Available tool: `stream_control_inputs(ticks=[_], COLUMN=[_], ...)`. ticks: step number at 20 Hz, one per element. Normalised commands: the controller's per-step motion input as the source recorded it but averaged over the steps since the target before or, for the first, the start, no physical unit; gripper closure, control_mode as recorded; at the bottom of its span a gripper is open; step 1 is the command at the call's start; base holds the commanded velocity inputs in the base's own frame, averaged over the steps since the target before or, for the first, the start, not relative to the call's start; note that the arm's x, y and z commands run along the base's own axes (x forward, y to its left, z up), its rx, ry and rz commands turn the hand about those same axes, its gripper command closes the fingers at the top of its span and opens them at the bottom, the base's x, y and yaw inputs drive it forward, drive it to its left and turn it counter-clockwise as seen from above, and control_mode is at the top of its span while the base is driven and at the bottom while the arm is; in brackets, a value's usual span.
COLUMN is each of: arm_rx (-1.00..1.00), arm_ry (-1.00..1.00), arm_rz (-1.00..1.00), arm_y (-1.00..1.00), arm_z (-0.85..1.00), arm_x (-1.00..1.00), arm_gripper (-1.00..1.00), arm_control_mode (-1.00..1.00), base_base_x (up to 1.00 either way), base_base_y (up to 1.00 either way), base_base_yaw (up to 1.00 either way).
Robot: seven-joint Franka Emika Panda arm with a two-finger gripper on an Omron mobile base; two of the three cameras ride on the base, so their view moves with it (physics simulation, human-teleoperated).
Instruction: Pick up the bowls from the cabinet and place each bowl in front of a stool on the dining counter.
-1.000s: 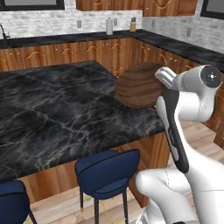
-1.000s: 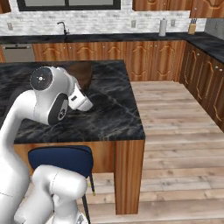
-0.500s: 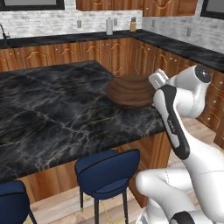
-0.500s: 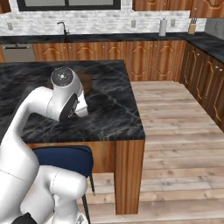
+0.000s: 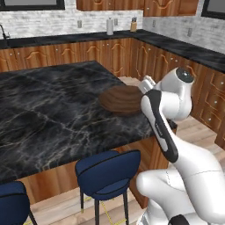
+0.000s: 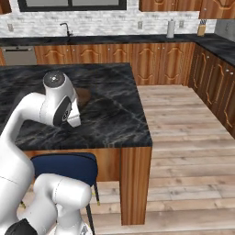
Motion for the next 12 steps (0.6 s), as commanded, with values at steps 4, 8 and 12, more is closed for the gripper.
stream_control_inputs(ticks=[4, 8, 12], arm_rx=[0.00, 0.00, 0.00], arm_ry=[0.00, 0.00, 0.00], arm_rz=[-0.03, 0.00, 0.00], arm_y=[0.28, 0.28, 0.23], arm_z=[-0.49, -0.53, -0.49], arm_x=[0.00, 0.19, 0.34], arm_gripper=[1.00, 1.00, 1.00], arm_control_mode=[-1.00, -1.00, -1.00], base_base_x=[0.00, 0.00, 0.00], base_base_y=[0.00, 0.00, 0.00], base_base_yaw=[0.00, 0.00, 0.00])
